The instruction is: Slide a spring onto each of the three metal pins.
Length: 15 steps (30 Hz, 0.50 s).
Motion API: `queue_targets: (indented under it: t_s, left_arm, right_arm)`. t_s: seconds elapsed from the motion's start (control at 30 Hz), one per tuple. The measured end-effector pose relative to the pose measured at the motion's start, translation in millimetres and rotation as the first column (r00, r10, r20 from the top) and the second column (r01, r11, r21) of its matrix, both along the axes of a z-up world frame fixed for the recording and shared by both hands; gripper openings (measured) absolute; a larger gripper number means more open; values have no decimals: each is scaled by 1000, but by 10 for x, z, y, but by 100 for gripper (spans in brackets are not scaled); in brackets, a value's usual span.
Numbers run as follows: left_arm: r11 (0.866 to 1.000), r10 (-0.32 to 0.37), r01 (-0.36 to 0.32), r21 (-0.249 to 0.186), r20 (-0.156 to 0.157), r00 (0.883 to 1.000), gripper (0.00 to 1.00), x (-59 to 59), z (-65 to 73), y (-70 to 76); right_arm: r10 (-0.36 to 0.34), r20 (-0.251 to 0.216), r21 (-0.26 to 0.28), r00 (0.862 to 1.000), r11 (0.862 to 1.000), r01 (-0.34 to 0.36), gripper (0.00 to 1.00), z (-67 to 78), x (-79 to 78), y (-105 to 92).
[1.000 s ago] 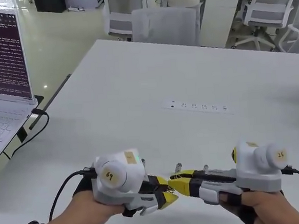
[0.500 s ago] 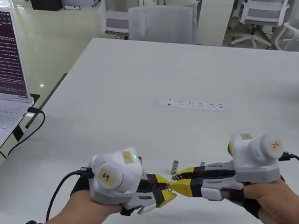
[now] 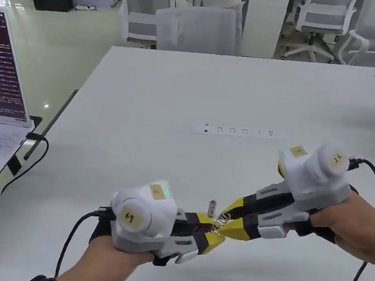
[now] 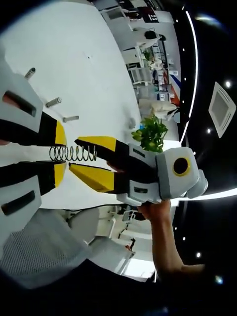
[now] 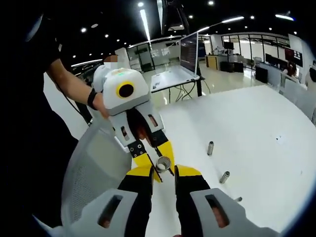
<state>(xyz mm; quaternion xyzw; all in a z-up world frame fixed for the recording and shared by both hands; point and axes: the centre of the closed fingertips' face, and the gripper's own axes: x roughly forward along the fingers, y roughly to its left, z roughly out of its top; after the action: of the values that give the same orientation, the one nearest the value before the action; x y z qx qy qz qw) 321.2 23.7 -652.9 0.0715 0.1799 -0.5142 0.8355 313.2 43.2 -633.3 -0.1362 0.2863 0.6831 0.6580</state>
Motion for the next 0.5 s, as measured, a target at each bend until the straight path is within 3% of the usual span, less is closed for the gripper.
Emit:
queue_targets:
  t_s: [0.23,0.5]
  left_arm:
    - [1000,-18,18,-21,17,1000,2,8,70,-120]
    - [999,-51,51,-7,29,998,2,-49,60,-180]
  right_arm:
    - [62,36,-62,997,996,-60,14,16,-23,-71]
    - [157,66,-151,985,978,-146,13,3,-84,-125]
